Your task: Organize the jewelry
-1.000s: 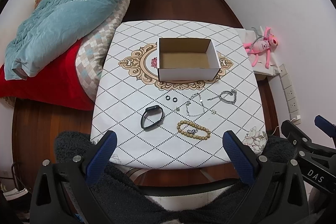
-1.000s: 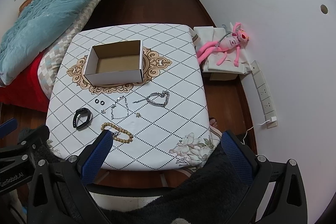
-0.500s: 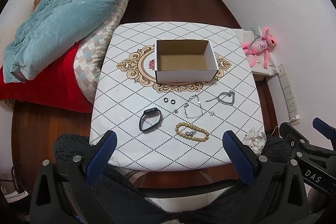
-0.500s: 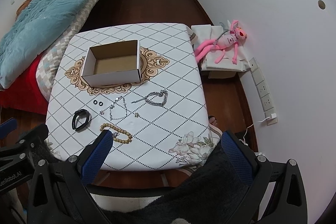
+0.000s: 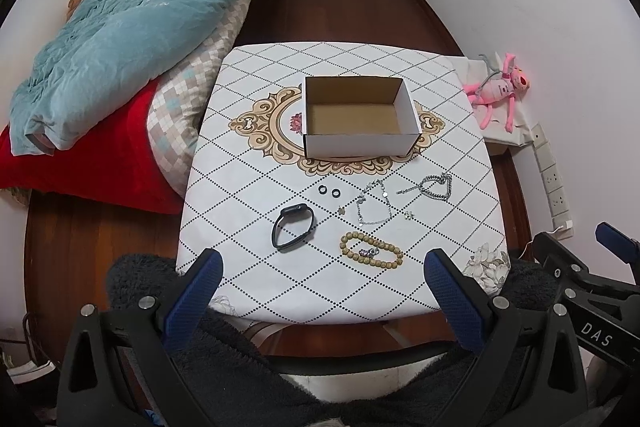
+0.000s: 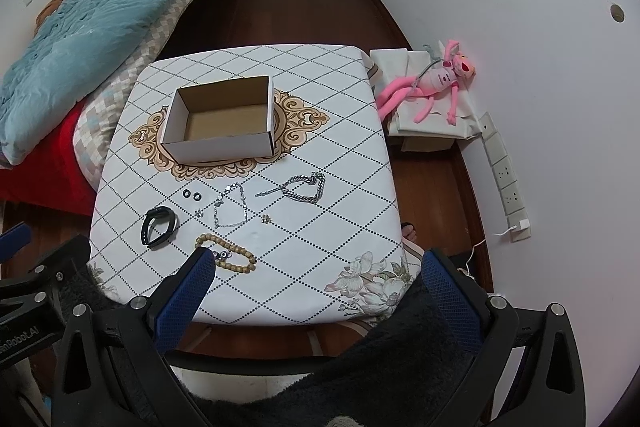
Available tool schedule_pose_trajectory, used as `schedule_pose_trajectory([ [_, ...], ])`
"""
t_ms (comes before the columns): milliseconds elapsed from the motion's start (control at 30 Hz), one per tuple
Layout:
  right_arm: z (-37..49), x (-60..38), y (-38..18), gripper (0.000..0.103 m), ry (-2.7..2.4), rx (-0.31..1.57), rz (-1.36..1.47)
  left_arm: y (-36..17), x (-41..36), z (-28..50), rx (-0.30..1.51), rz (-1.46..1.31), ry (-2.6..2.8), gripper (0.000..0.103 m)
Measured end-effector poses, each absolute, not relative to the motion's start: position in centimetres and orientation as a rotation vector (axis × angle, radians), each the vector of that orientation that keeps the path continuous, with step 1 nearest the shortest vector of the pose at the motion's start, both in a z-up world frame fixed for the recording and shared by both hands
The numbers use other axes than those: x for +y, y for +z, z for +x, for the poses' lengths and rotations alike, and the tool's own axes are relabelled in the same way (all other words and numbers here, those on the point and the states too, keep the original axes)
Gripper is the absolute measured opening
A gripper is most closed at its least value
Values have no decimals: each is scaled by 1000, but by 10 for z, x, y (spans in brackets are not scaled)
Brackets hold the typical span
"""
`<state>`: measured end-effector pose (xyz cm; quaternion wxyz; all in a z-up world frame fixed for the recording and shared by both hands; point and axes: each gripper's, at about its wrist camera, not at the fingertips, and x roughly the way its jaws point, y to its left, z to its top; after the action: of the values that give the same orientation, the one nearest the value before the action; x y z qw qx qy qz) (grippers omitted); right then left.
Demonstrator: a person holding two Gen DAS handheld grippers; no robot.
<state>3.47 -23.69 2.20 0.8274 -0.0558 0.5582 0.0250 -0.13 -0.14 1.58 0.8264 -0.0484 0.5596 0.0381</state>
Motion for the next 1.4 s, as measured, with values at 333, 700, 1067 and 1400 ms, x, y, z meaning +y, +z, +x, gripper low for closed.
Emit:
schedule_pose_trajectory([
  [333,34,-239,27,103,51,1178,-120,16,-1,-5,1183,-103,80,103],
  [700,32,-239,32,103,56,1174,-130,18,1,-8,1175,-108,82,103],
  [1067,34,-237,34,103,56,1172,-122,16,3,-2,1166,-102,87,103],
  [1400,78,-225,-45,99,99,1283,-48,-59,36,42,1186,7,239,102],
])
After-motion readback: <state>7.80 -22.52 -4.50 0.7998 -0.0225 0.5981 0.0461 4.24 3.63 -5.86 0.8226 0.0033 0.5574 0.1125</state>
